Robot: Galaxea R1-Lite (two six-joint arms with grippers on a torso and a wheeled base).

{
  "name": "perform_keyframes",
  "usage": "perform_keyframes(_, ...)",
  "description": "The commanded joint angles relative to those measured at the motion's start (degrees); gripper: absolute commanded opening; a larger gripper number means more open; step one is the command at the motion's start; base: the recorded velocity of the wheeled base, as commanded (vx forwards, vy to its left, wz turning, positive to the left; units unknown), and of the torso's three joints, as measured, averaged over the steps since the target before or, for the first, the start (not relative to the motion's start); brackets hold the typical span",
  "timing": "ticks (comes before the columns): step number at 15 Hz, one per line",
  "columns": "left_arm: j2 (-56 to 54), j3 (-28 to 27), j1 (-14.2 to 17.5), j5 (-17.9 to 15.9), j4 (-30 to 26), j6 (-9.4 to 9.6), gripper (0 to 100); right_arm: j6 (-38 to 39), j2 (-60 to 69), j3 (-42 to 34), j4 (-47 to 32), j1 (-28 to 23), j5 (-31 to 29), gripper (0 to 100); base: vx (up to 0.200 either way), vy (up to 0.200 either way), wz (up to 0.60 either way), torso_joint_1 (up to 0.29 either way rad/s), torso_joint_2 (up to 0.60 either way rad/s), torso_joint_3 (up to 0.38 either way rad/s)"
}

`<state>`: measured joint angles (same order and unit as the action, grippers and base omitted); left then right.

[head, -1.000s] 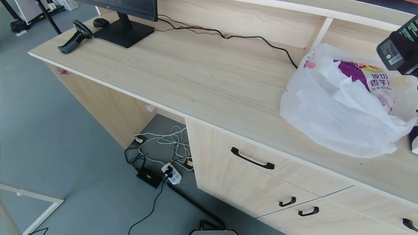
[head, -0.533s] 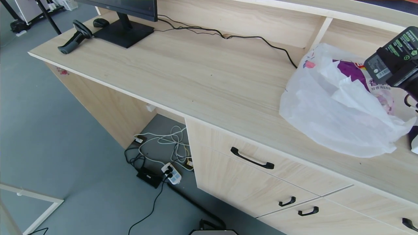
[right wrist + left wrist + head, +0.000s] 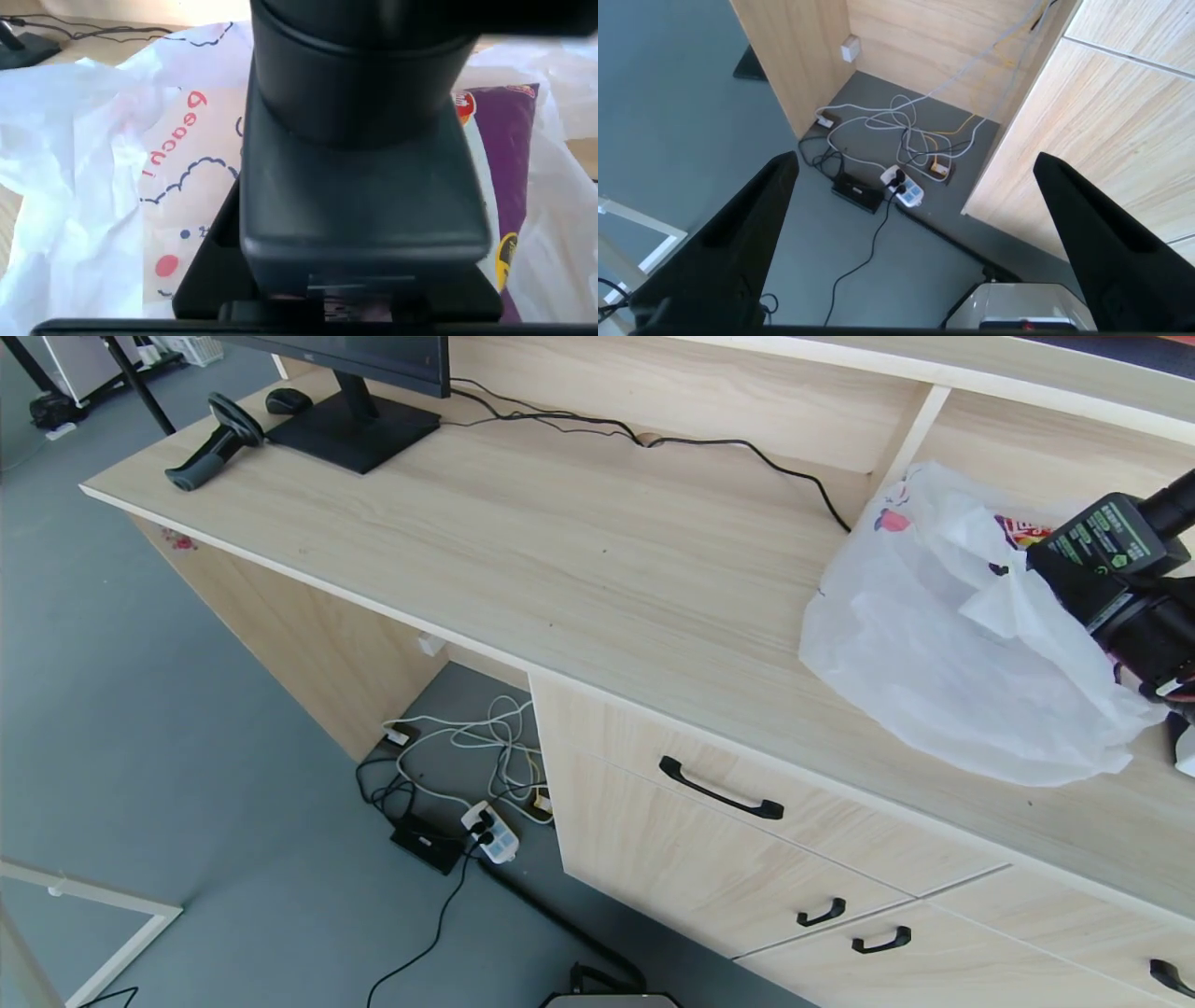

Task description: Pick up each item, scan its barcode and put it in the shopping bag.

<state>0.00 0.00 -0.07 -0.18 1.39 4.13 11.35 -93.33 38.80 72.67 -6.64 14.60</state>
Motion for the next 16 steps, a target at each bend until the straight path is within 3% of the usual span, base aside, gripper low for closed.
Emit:
perform_keyframes(1, 0.09, 0.0, -0.01, 0.01, 0.02, -0.09, 100, -0.01, -1.24, 0.22, -0.07, 1.19, -0.01, 0, 0.0, 0.0, 0.0, 0.0, 0.0, 0.0)
perform_keyframes(7, 0.09, 0.0, -0.01, 0.01, -0.25, -0.18, 100, 0.34, -0.45, 4.62, -0.33, 5.15, -0.01, 0, 0.0, 0.0, 0.0, 0.0, 0.0, 0.0)
perform_keyframes(9, 0.09, 0.0, -0.1, 0.01, -0.25, -0.18, 100, 3.5, 1.31, 2.51, -0.77, 7.96, 0.07, 0, 0.0, 0.0, 0.0, 0.0, 0.0, 0.0)
perform_keyframes(13, 0.09, 0.0, -0.1, 0.01, -0.25, -0.09, 100, 8.34, 2.54, 2.24, -8.24, 8.4, 0.16, 0, 0.0, 0.0, 0.0, 0.0, 0.0, 0.0)
perform_keyframes(16, 0.09, 0.0, -0.01, 0.01, -0.07, -0.09, 100, 9.04, -0.54, 8.83, -12.46, 8.31, 0.16, 0, 0.0, 0.0, 0.0, 0.0, 0.0, 0.0)
